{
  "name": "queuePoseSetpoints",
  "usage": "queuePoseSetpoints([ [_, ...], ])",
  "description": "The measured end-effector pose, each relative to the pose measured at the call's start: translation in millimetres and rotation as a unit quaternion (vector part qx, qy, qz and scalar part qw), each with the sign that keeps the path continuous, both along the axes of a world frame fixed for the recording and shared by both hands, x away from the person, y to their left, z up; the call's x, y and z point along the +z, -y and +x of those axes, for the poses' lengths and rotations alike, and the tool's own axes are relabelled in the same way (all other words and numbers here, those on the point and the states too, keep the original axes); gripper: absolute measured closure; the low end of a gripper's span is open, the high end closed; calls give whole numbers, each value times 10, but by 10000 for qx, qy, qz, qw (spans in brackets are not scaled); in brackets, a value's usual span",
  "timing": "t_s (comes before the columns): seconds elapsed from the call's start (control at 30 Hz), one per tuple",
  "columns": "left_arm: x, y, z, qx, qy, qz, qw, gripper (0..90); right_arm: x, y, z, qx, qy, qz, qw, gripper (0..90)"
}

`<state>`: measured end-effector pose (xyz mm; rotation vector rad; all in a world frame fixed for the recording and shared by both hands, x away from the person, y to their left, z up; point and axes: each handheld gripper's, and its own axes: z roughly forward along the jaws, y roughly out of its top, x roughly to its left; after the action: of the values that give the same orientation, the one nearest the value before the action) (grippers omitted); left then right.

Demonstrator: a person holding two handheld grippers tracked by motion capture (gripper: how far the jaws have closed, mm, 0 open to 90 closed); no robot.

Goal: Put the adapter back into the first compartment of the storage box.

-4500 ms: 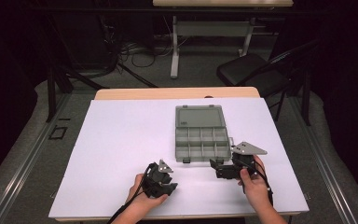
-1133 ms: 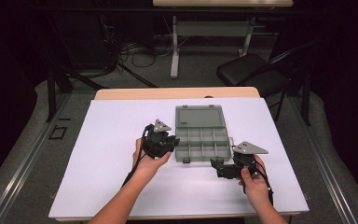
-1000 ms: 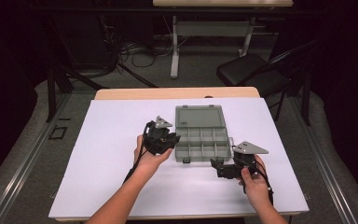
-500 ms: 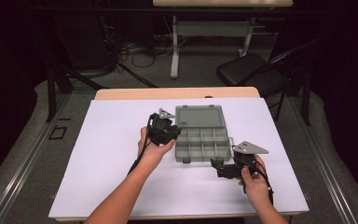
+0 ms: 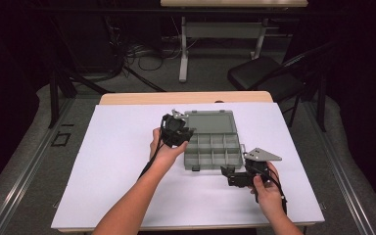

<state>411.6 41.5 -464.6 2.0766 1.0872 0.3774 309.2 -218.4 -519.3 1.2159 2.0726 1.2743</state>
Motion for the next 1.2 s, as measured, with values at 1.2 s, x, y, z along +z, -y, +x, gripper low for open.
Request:
queuePoseSetpoints([
  [1.2,-403,253,217,118,-459,489,9977,768,2,-1,-1,88,19,-2,10000,0],
])
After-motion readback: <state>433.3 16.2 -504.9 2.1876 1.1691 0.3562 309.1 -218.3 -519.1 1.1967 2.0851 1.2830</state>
